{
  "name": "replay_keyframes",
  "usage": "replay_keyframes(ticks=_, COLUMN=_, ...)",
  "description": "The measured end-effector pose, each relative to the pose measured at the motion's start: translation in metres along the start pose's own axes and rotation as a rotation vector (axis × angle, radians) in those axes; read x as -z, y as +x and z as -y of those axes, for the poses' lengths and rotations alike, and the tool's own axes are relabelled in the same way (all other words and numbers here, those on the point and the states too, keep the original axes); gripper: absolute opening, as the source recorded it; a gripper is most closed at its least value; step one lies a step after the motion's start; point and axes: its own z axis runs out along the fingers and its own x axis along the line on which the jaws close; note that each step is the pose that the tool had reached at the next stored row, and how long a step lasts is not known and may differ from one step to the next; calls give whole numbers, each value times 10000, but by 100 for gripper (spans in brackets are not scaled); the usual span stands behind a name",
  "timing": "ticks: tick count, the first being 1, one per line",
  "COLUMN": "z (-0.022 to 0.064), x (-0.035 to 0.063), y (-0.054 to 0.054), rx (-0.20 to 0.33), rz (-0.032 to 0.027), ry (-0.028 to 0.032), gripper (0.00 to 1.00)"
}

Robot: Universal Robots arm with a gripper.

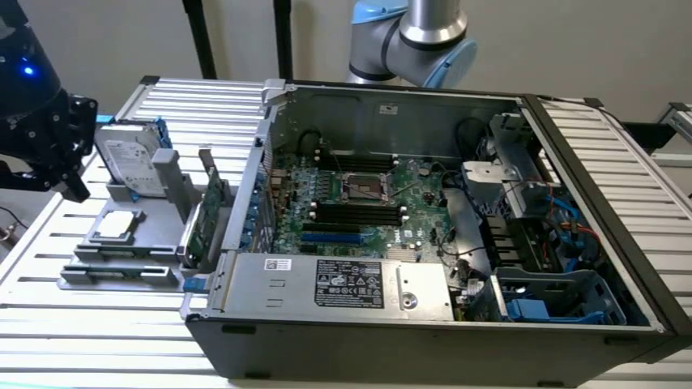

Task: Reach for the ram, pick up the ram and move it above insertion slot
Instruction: 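Pick up the ram and move it above insertion slot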

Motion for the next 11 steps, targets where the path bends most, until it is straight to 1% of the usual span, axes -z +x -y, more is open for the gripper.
replay_keyframes(ticks=4, z=0, x=-4, y=0, rx=672, rz=-26, ry=10, gripper=11)
replay_keyframes(ticks=6, z=0, x=-5, y=-1, rx=893, rz=-20, ry=28, gripper=11)
replay_keyframes(ticks=9, z=0, x=-3, y=-3, rx=1101, rz=9, ry=55, gripper=11)
replay_keyframes(ticks=10, z=-1, x=-4, y=-3, rx=1122, rz=30, ry=61, gripper=11)
replay_keyframes(ticks=11, z=-1, x=-6, y=-3, rx=1130, rz=64, ry=68, gripper=11)
